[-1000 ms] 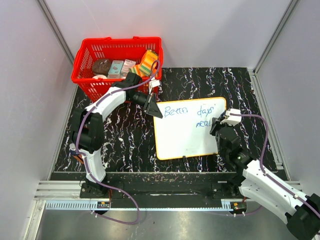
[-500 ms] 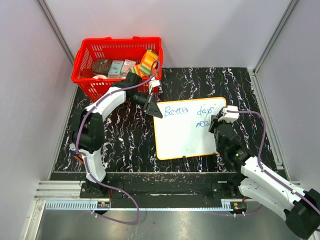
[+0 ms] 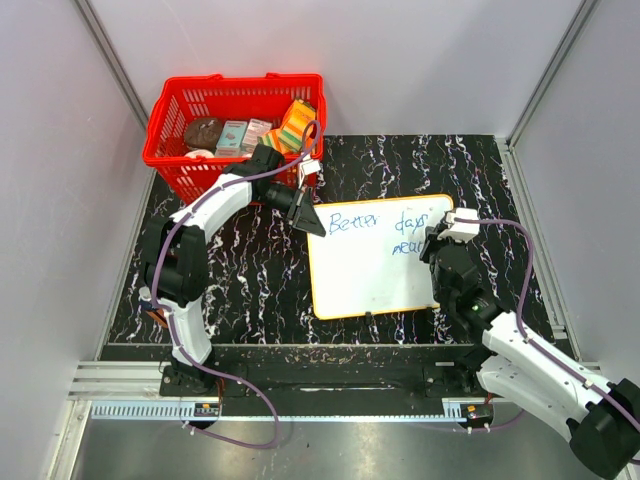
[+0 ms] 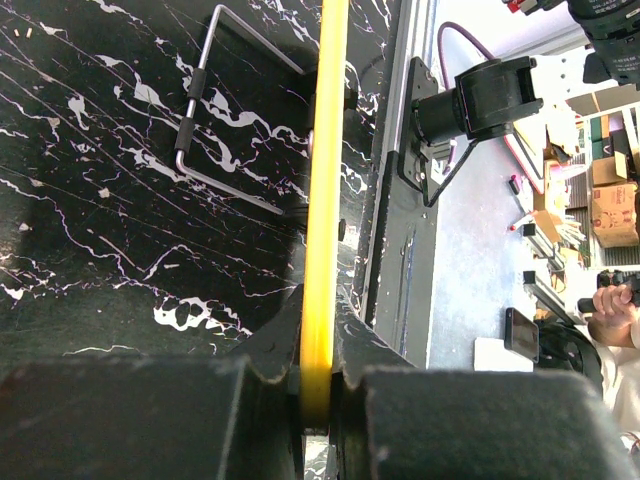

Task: Write a sentence on the whiteboard
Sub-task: Write a sentence on the whiteboard, then put down the whiteboard on the whiteboard stand.

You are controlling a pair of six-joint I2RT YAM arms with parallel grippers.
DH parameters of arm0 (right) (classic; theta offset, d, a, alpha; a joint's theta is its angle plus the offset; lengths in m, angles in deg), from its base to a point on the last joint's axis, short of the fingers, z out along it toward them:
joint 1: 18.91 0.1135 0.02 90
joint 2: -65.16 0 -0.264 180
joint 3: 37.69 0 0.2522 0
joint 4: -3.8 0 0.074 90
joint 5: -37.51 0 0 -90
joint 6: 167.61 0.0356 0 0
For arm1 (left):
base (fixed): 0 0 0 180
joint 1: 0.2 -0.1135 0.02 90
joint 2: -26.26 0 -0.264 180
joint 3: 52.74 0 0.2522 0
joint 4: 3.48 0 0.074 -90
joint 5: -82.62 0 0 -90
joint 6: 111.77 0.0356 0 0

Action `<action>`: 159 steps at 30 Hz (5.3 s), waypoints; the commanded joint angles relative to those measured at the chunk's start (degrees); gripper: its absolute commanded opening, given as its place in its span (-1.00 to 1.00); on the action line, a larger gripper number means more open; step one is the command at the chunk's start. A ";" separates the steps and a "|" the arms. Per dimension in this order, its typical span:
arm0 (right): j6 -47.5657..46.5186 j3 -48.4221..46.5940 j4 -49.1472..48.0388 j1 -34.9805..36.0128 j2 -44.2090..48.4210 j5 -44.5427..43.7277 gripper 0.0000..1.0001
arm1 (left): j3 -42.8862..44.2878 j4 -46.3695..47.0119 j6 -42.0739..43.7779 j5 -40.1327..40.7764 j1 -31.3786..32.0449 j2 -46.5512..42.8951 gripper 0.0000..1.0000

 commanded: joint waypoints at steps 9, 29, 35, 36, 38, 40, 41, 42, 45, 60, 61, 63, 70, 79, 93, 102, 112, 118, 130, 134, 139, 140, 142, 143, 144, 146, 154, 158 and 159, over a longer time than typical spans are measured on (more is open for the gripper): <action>0.11 -1.23 -1.47 -0.81 1.18 -0.75 -1.00 | 1.16 2.57 5.58 11.39 0.40 -2.27 -1.00; 2.31 0.09 0.65 -0.90 3.38 -0.05 -1.00 | 1.16 2.57 5.49 11.65 0.40 -2.27 -1.00; 1.87 -1.05 -1.55 -0.81 0.92 1.01 -1.00 | 1.16 2.57 5.58 11.65 0.41 -2.45 -1.00; 1.78 -1.14 -1.73 -0.81 0.57 1.18 -1.00 | 1.16 2.57 5.58 11.65 0.49 -2.45 -1.00; 1.78 -1.40 -2.43 -0.90 0.04 1.36 -1.00 | 0.98 2.57 5.58 11.65 0.41 -2.53 -1.00; 1.69 -1.49 -2.87 -0.90 -0.66 1.36 -1.00 | 0.98 2.57 5.58 11.65 0.49 -2.44 -1.00; 1.52 -1.49 -3.05 -0.90 -0.93 1.27 -1.00 | 0.98 2.48 5.58 11.65 0.49 -2.36 -1.00; 1.34 -1.49 -3.14 -0.81 -1.10 1.19 -1.00 | 0.98 2.48 5.58 11.65 0.49 -2.36 -1.00; 1.34 -1.58 -3.14 -0.81 -0.84 1.18 -1.00 | 1.07 2.57 5.58 11.57 0.49 -2.27 -1.00; 0.29 -1.40 -3.58 -1.51 -2.34 -1.19 -1.00 | 1.16 2.57 5.40 11.65 0.58 -2.53 -1.00; 0.20 -1.40 -3.58 -1.60 -2.33 -1.19 -1.00 | 1.16 2.57 5.40 11.65 0.58 -2.45 -1.00; 0.20 -1.32 -3.58 -1.86 -2.16 -1.28 -1.00 | 1.25 2.57 5.57 11.65 0.58 -2.36 -1.00; 0.63 -0.61 -2.35 -2.48 -0.76 -1.45 -1.00 | 1.25 2.57 5.49 11.74 0.67 -2.45 -1.00; 3.18 0.97 0.29 -2.57 0.30 -0.57 -1.00 | 1.33 2.48 5.49 11.83 0.67 -2.36 -1.00; 3.10 -1.22 2.75 -2.57 3.46 0.22 -1.00 | 1.16 2.57 5.58 11.92 0.67 -2.36 -1.00; 4.59 -5.09 8.54 -2.57 14.53 2.06 -1.00 | 1.25 2.57 5.75 12.18 0.67 -1.92 -1.00; 5.47 -7.12 12.24 -2.66 18.67 3.64 -1.00 | 1.77 2.48 5.75 13.32 0.76 -1.22 -1.00; 6.43 -6.24 13.03 -2.66 18.93 3.91 -1.00 | 2.65 2.48 5.93 14.38 0.76 0.80 -1.00; 6.35 -5.62 14.18 -2.57 19.64 3.56 -1.00 | 7.04 -0.16 8.21 17.81 0.93 7.74 -0.76; 6.08 -5.71 14.44 -2.57 19.64 3.38 -1.00 | 7.66 -0.86 9.70 18.16 0.84 8.63 -0.49; 5.82 -5.71 14.79 -2.66 20.34 3.03 -1.00 | 7.49 -0.43 10.50 20.35 0.58 7.67 -0.04; 5.82 -5.71 14.97 -2.57 20.43 3.03 -1.00 | 7.14 0.01 10.58 20.62 0.58 7.40 0.17; 5.56 -5.71 15.14 -2.57 20.60 2.77 -1.00 | 6.61 1.07 9.97 21.67 0.58 6.35 0.32; 5.56 -5.80 15.41 -2.57 20.60 2.77 -1.00 | 6.09 1.42 9.88 21.93 0.58 5.82 0.46; 5.47 -5.88 15.50 -2.57 20.78 2.77 -1.00 | 5.91 1.77 9.62 22.37 0.58 5.47 0.49; 5.47 -5.97 15.58 -2.57 20.87 2.77 -1.00 | 5.12 2.65 9.27 22.46 0.49 4.24 0.58; 6.08 -5.88 16.02 -2.57 21.04 3.20 -1.00 | 1.17 5.55 6.98 22.73 0.23 -3.14 0.98; 6.44 -6.24 17.08 -2.57 20.96 3.12 -1.00 | -1.47 7.13 5.23 22.81 -1.52 -7.09 0.98; 6.61 -6.59 17.25 -2.57 20.87 3.55 -1.00 | -2.26 7.75 4.88 22.82 -1.96 -9.10 0.98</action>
